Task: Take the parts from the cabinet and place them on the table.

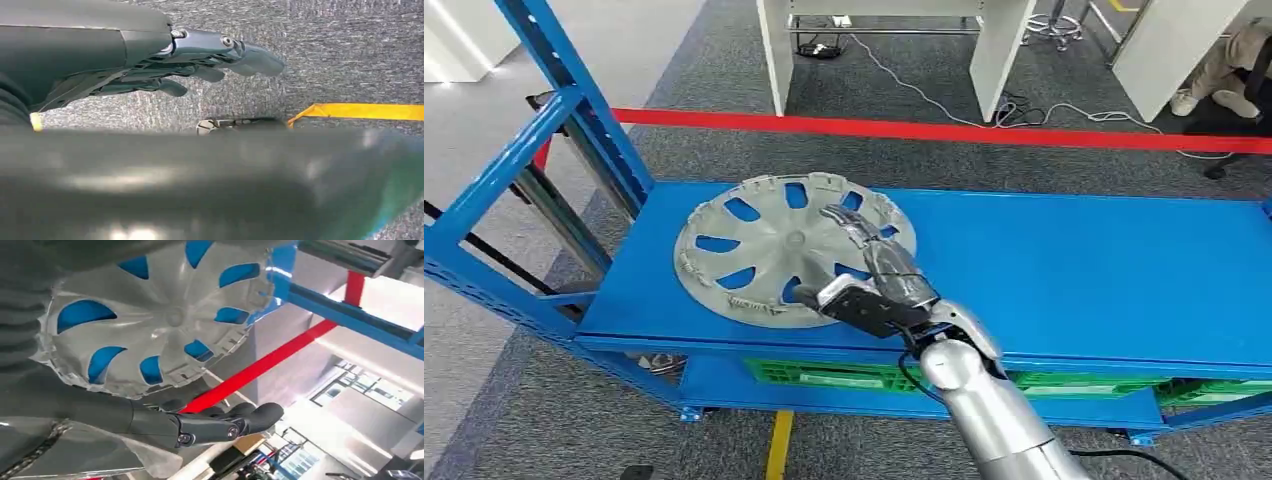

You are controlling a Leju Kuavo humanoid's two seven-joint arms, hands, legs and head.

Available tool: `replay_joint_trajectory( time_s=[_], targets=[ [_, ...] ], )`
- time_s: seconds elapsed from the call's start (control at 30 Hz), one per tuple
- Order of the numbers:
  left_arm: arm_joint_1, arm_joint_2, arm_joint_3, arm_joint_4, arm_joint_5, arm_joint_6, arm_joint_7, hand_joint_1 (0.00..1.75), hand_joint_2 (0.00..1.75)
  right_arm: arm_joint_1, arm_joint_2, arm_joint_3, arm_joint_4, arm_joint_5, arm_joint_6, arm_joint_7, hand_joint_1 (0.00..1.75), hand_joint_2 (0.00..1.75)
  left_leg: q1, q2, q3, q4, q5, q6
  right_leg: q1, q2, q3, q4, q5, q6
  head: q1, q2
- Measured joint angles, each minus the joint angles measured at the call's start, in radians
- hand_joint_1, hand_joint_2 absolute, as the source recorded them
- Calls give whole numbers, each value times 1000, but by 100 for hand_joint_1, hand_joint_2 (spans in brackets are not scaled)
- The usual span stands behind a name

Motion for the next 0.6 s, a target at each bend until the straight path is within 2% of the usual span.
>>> replay_joint_trajectory(
  time_s=[0.33, 0.6],
  targets=[
    [0, 2, 0, 0, 2, 3, 2, 0, 0, -38, -9, 19, 63, 64, -9, 39, 0, 175, 0, 0, 0, 0, 0, 0, 0, 0, 0, 0, 0, 0, 0, 0],
    [-17, 15, 0, 0, -3, 5, 2, 0, 0, -117, -10, 40, 214, 175, -83, 60, 0, 175, 0, 0, 0, 0, 1, 0, 0, 0, 0, 0, 0, 0, 0, 0]
  ],
)
